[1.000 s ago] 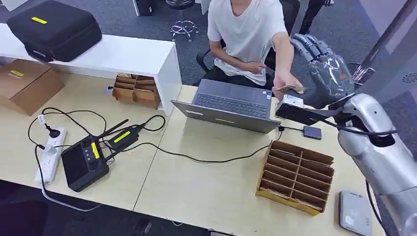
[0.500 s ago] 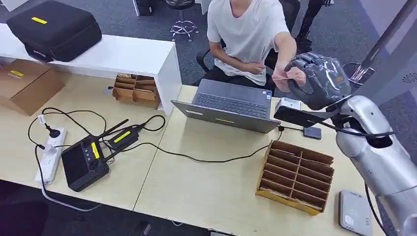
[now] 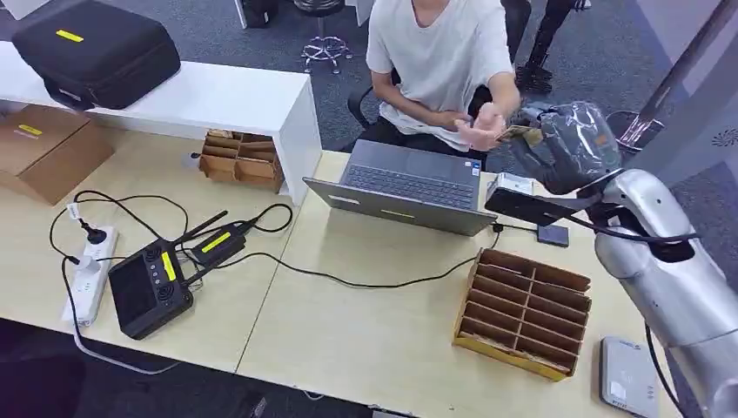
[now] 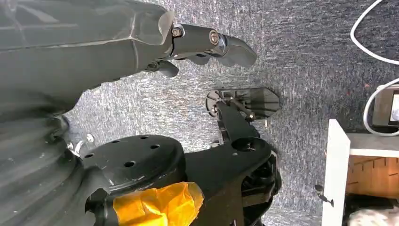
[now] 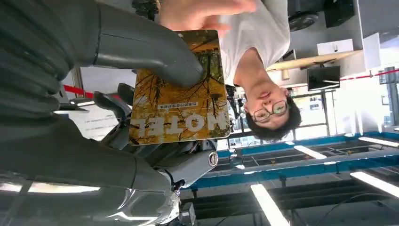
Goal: Pass the card to the sensor for recognition and then transmit it.
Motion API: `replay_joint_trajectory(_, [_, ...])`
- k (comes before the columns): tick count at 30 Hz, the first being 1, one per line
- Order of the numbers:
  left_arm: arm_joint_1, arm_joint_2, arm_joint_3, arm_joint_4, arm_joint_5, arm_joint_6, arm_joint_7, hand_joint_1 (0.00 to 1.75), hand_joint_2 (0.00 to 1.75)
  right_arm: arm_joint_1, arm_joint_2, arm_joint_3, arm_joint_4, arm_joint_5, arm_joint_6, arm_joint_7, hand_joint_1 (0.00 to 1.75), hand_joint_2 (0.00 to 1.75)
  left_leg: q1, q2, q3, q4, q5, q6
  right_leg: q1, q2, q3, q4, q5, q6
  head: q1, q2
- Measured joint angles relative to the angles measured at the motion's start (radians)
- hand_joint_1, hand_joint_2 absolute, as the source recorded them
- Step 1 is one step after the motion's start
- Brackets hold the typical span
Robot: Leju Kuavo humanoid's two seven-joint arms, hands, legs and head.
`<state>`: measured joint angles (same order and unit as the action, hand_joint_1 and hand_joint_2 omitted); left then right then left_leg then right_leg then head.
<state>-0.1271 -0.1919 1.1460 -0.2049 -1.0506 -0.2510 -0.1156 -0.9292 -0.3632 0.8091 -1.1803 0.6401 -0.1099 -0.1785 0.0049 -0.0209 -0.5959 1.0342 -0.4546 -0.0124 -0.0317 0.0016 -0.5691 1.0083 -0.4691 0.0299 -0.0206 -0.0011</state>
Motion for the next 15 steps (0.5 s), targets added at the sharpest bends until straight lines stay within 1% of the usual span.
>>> replay_joint_trajectory(5, [0.0,0.0,0.0,0.0,-0.016,-0.01,-0.013,0.0,1.75,0.0,0.0,0.0,0.0,-0.002,0.001,-0.008,1.75,1.75,0.0,0.0,0.0,0.0,0.0,0.0,0.0,0.0,0.0,0.0,0.0,0.0,0.0,0.0])
replay_joint_trajectory(10, [0.0,0.002,0.0,0.0,-0.011,0.009,0.002,0.0,1.75,0.001,0.0,-0.002,0.002,0.02,-0.011,-0.012,1.75,1.75,0.0,0.0,0.0,0.0,0.0,0.0,0.0,0.0,0.0,0.0,0.0,0.0,0.0,0.0])
replay_joint_trajectory(13, [0.001,0.003,0.0,0.0,-0.003,0.018,0.006,0.0,1.75,0.011,-0.009,-0.006,0.003,0.052,-0.053,-0.01,1.75,1.75,0.0,0.0,0.0,0.0,0.0,0.0,0.0,0.0,-0.001,0.0,0.0,0.0,0.0,0.0])
replay_joint_trajectory(15, [0.002,0.003,0.001,0.0,-0.002,0.033,0.006,0.0,1.75,0.028,-0.03,-0.015,0.002,0.067,-0.099,-0.017,1.75,1.75,0.0,-0.001,0.0,0.001,0.0,0.0,0.0,0.0,-0.001,-0.001,0.0,0.0,0.0,0.0])
